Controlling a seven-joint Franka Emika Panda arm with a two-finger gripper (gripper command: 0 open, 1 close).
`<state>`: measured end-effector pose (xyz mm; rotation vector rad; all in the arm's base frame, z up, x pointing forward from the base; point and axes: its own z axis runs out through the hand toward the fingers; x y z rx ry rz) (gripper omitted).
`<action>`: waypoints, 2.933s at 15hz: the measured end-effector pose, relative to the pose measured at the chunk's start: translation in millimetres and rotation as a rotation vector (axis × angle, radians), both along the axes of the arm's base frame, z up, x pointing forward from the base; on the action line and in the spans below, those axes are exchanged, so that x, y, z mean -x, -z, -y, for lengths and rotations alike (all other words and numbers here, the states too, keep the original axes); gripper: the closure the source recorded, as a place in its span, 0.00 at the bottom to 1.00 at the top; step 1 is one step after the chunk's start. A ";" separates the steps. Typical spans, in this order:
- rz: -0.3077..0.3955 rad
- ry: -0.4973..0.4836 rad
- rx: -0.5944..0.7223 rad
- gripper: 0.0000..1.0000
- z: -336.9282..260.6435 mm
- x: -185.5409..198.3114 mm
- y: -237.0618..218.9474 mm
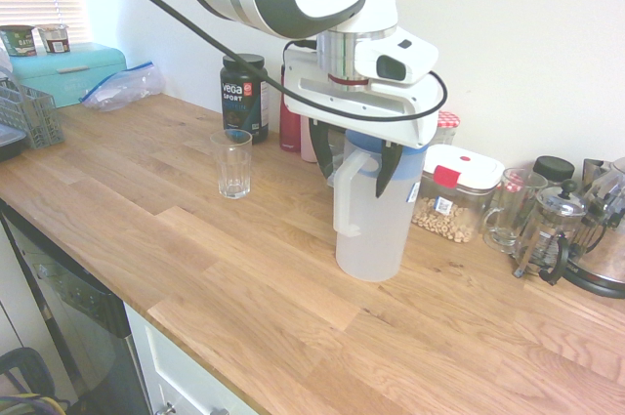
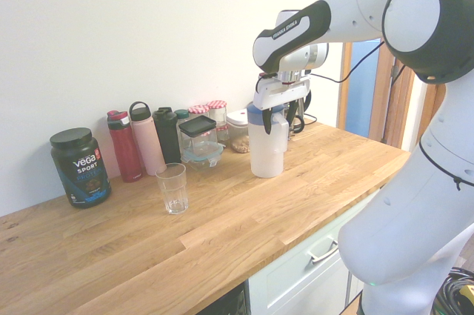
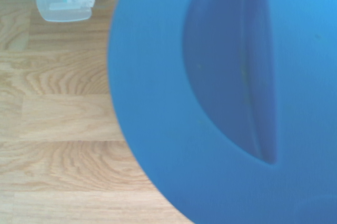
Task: Pour me some water
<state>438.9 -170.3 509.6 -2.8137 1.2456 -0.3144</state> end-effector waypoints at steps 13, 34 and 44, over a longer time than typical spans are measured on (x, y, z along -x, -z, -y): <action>-0.003 0.018 -0.002 1.00 -7.5 -4.7 2.9; 0.023 -0.367 0.082 1.00 -116.9 37.4 -100.4; -0.309 -0.813 0.356 1.00 -249.4 -9.6 -71.9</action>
